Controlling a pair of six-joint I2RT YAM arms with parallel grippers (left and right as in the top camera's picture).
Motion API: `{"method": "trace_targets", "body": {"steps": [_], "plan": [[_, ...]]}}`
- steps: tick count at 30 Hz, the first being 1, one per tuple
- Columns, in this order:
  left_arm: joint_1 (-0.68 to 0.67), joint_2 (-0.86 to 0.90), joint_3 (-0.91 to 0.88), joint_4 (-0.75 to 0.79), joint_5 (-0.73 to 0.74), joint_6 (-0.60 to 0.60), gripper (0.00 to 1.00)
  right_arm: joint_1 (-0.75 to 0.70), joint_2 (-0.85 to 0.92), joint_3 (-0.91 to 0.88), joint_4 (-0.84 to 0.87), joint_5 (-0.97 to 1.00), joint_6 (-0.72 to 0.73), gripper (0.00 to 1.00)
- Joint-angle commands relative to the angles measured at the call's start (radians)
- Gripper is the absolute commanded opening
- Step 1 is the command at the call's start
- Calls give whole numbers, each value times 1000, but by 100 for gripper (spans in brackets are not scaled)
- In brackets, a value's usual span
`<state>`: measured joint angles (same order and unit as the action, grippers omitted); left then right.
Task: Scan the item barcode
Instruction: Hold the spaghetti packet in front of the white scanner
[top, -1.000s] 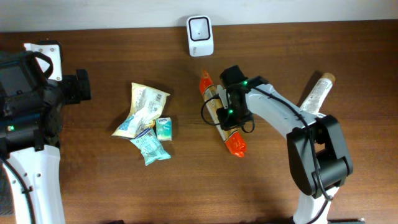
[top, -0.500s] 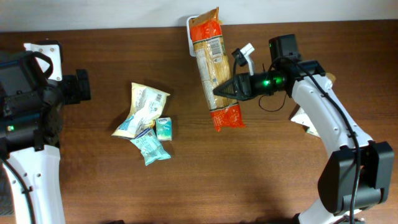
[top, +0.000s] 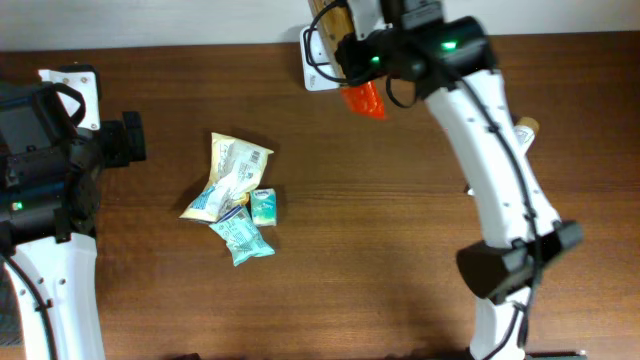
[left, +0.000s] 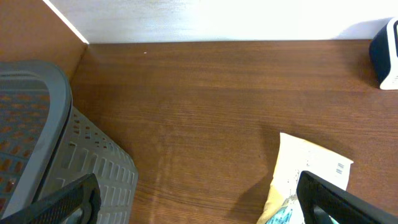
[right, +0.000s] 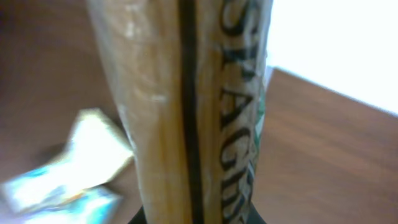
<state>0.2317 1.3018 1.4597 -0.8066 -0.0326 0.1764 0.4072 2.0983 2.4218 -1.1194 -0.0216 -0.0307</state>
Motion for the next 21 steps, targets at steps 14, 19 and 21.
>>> {"method": "trace_targets", "body": {"steps": [14,19,21], "plan": [[5,-1,10,2,11,13,99,102,491,34,447,1078,-115,4],[5,-1,10,2,11,13,99,102,496,24,447,1080,-116,4],[5,-1,10,2,11,13,99,102,496,24,443,1080,-116,4]]}}
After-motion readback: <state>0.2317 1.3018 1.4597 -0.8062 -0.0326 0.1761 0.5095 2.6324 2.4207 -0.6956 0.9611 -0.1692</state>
